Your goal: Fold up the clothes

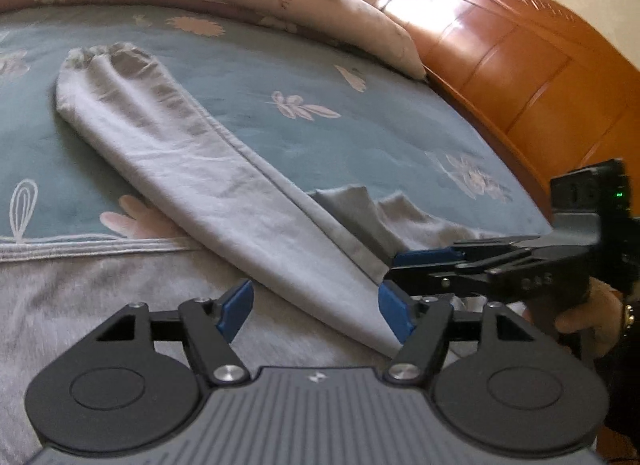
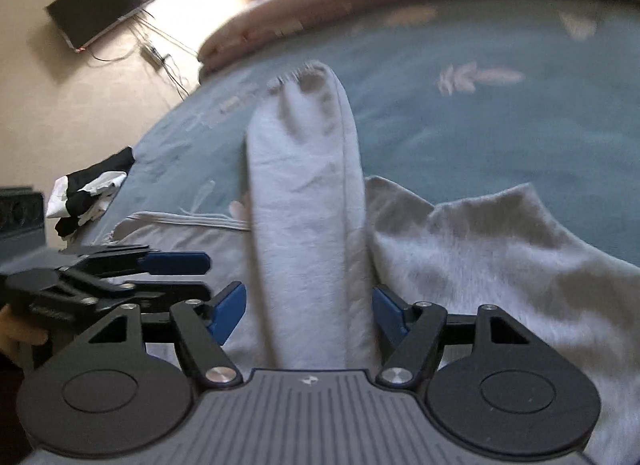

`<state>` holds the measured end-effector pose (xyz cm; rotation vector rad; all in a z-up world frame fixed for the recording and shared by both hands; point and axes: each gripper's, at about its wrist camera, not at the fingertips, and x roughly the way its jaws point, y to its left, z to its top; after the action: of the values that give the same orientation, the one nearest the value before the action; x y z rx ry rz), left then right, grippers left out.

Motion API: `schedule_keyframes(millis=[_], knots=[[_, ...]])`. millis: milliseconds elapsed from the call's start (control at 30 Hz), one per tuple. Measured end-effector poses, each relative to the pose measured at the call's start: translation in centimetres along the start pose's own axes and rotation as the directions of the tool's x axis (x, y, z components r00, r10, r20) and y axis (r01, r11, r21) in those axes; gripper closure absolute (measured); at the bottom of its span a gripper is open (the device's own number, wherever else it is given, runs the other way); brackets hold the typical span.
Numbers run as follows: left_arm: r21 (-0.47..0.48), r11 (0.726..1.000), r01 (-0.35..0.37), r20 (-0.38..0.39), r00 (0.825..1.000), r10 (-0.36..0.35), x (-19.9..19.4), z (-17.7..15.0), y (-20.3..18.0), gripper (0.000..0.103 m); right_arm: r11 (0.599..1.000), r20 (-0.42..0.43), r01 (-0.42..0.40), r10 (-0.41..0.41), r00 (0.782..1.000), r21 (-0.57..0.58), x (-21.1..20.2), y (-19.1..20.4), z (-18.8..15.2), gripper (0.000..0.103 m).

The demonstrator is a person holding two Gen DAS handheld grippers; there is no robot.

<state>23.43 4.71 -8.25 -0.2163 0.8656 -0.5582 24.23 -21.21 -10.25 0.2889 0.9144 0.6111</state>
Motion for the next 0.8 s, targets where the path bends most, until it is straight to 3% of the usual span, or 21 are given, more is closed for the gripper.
schedule_keyframes(millis=[67, 133, 233, 300, 433, 700, 800], knots=[[-0.008, 1.0, 0.0, -0.005, 1.0, 0.0, 0.1, 0.0, 1.0, 0.034, 1.0, -0.041, 0.013, -0.013, 0.999, 0.015, 1.3, -0.8, 0.7, 0.027], [-0.005, 1.0, 0.003, -0.014, 1.0, -0.003, 0.1, -0.1, 1.8, 0.034, 0.998, -0.068, -0.026, 0.029, 0.997, 0.048, 2.2, -1.6, 1.0, 0.026], [-0.013, 1.0, 0.011, -0.023, 1.0, -0.012, 0.1, -0.1, 2.8, 0.033, 0.991, -0.079, -0.083, 0.091, 0.993, 0.102, 3.3, -2.4, 1.5, 0.022], [-0.024, 0.999, 0.042, -0.033, 0.999, -0.043, 0.2, -0.1, 3.4, 0.026, 0.985, -0.081, -0.111, 0.122, 0.989, 0.129, 3.8, -2.7, 2.1, 0.014], [-0.026, 0.999, 0.044, -0.04, 0.998, -0.045, 0.2, -0.3, 3.7, 0.023, 0.976, -0.085, -0.151, 0.166, 0.982, 0.157, 4.7, -3.1, 3.0, 0.012], [-0.086, 0.994, 0.07, -0.034, 0.997, -0.074, -0.3, -0.4, 4.4, 0.023, 0.975, -0.082, -0.149, 0.164, 0.983, 0.168, 5.0, -3.6, 3.6, 0.036], [-0.09, 0.993, 0.073, -0.03, 0.997, -0.076, -0.8, -0.5, 4.3, 0.023, 0.956, -0.056, -0.214, 0.229, 0.972, 0.2, 4.8, -3.6, 3.7, 0.036]])
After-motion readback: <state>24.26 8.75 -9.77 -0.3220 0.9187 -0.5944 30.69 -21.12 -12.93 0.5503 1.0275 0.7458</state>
